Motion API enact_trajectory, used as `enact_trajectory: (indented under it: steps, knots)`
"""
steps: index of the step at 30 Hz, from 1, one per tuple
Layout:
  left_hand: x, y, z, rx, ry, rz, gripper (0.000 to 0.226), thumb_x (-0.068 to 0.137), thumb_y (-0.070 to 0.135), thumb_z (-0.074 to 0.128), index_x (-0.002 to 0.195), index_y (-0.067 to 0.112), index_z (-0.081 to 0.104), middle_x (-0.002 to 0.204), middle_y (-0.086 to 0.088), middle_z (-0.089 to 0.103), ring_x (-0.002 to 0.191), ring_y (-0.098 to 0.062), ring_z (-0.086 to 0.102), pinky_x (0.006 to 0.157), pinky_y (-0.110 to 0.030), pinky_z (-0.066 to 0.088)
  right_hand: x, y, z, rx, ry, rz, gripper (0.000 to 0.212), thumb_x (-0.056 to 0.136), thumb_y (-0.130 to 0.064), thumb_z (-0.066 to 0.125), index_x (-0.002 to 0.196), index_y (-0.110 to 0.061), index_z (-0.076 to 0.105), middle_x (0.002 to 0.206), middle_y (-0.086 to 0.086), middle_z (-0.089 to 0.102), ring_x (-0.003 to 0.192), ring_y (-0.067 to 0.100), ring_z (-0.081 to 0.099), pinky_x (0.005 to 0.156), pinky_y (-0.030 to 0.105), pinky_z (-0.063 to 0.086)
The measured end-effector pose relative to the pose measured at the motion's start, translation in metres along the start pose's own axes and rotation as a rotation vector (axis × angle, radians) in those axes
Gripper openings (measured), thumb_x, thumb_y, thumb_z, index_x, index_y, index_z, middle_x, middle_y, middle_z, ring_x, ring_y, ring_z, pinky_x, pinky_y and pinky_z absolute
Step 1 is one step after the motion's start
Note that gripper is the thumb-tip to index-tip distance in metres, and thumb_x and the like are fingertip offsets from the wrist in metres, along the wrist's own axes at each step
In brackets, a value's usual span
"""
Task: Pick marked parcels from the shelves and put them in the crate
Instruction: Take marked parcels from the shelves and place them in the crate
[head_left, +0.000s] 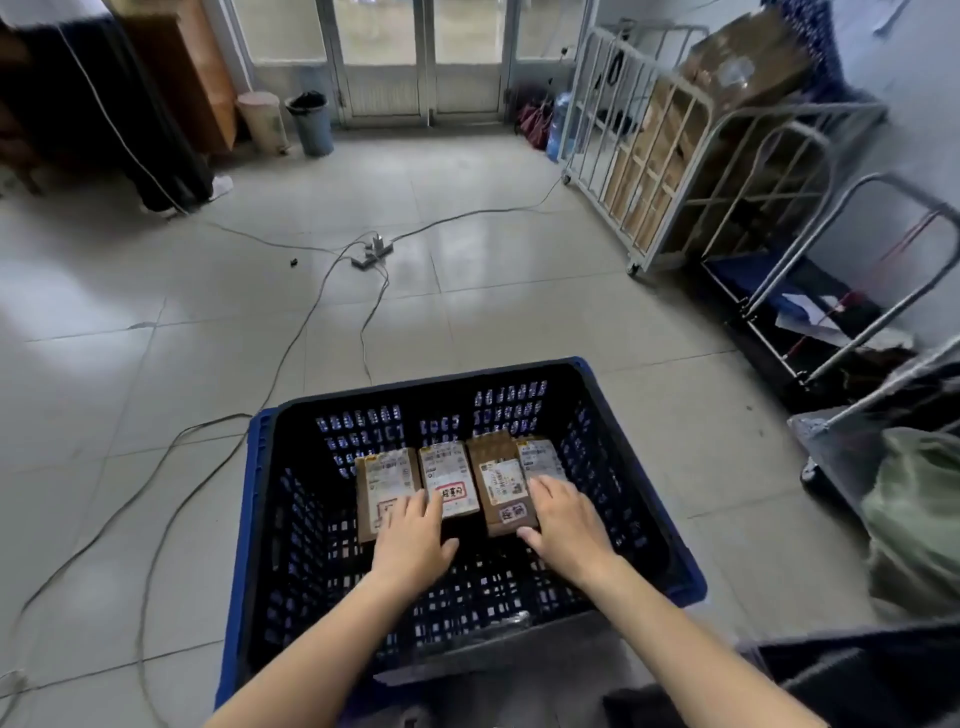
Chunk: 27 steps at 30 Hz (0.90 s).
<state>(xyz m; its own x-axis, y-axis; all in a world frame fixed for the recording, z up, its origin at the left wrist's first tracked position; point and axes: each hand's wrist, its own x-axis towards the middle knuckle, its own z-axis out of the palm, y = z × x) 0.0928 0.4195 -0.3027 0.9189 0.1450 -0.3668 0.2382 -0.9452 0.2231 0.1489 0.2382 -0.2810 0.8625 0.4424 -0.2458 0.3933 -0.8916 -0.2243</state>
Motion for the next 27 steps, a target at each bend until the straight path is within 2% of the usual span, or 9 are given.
enact_trajectory:
  steps: [3,7,14,20,27]
  knots:
    - [-0.023,0.023,-0.010,0.091,0.011,0.075,0.065,0.095,0.042,0.044,0.148,0.017,0.018,0.156,-0.005,0.018,0.145,-0.025,0.013,0.119,-0.039,0.013,-0.032,0.012,-0.010,-0.028,0.011,-0.016,0.066,0.091,-0.039,0.052,0.145,-0.013,0.024,0.147,0.004,0.033,0.135,0.022,0.029,0.110,0.033,0.028]
    - [-0.044,0.051,-0.022,0.117,0.051,0.152,0.062,0.095,0.041,0.043,0.148,0.017,0.020,0.156,-0.003,0.020,0.145,-0.023,0.013,0.119,-0.037,0.013,-0.070,0.026,-0.026,-0.027,0.064,-0.004,0.064,0.092,-0.037,0.051,0.144,-0.012,0.024,0.148,0.004,0.032,0.137,0.021,0.028,0.111,0.033,0.025]
    - [-0.066,0.097,-0.031,0.168,0.033,0.303,0.062,0.096,0.042,0.041,0.148,0.018,0.019,0.157,-0.004,0.016,0.146,-0.024,0.010,0.119,-0.038,0.010,-0.123,0.040,-0.046,-0.003,0.140,0.127,0.064,0.093,-0.037,0.050,0.145,-0.012,0.023,0.150,0.005,0.029,0.138,0.022,0.025,0.114,0.034,0.023]
    - [-0.078,0.127,-0.029,0.223,0.042,0.528,0.062,0.095,0.044,0.040,0.148,0.019,0.020,0.155,-0.002,0.021,0.144,-0.023,0.015,0.118,-0.036,0.014,-0.180,0.049,-0.050,0.011,0.198,0.359,0.064,0.092,-0.038,0.049,0.145,-0.012,0.023,0.149,0.005,0.030,0.137,0.022,0.027,0.112,0.033,0.023]
    - [-0.101,0.156,-0.012,0.300,-0.080,0.807,0.065,0.096,0.047,0.039,0.150,0.021,0.015,0.159,0.000,0.012,0.147,-0.023,0.008,0.120,-0.036,0.010,-0.280,0.040,-0.033,0.094,0.270,0.719,0.062,0.093,-0.037,0.047,0.145,-0.013,0.024,0.148,0.003,0.031,0.136,0.022,0.028,0.112,0.033,0.023]
